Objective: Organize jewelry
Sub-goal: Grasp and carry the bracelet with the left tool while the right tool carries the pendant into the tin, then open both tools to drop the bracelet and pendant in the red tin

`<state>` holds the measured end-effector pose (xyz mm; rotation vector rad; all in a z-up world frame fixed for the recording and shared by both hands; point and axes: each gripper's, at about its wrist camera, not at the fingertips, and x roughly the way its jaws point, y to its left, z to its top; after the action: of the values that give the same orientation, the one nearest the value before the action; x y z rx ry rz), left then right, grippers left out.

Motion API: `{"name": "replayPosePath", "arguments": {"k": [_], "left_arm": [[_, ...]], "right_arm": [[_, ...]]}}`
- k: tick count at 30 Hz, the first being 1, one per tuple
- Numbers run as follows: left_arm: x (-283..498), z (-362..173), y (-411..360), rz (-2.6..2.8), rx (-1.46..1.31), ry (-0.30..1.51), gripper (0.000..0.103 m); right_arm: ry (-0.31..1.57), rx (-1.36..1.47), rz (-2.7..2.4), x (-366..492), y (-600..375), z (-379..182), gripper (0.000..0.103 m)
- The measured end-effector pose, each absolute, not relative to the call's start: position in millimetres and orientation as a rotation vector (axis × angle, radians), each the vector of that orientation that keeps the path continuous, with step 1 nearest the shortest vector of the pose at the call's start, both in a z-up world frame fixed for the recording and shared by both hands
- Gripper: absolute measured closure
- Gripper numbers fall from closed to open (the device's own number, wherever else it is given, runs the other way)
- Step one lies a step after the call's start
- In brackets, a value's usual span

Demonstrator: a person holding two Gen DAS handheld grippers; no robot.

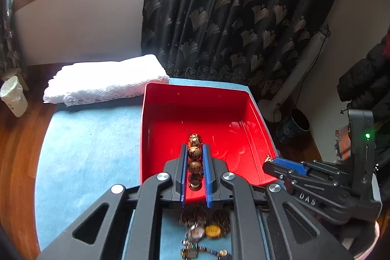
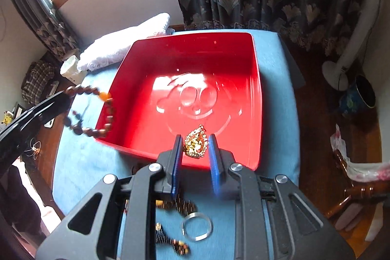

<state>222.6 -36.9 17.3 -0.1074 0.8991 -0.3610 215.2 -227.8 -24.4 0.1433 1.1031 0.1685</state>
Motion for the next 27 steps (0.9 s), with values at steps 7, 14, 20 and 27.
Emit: {"name": "replayPosePath", "arguments": {"k": [7,14,20,27], "left_arm": [[268.5,-34.4,-54.9,-0.326,-0.09,1.002,0.091],[279.3,-70.7,-55.1,-0.298,-0.058,1.062,0.091],[283.4,-85.6,-54.6,-0.313,-0.058,1.097,0.091],[283.4,-85.4,-52.9,-0.313,-0.071,1.117,0.089]], "right_arm": [[1.173,0.136,0.163,252.4,-224.5,-69.3,0.083],[1.221,0.134,0.159,269.8,-222.3,-101.2,0.083],[1.228,0.122,0.171,273.5,-217.9,-105.8,0.08],[1.211,0.134,0.166,273.9,-224.2,-102.5,0.076]]}}
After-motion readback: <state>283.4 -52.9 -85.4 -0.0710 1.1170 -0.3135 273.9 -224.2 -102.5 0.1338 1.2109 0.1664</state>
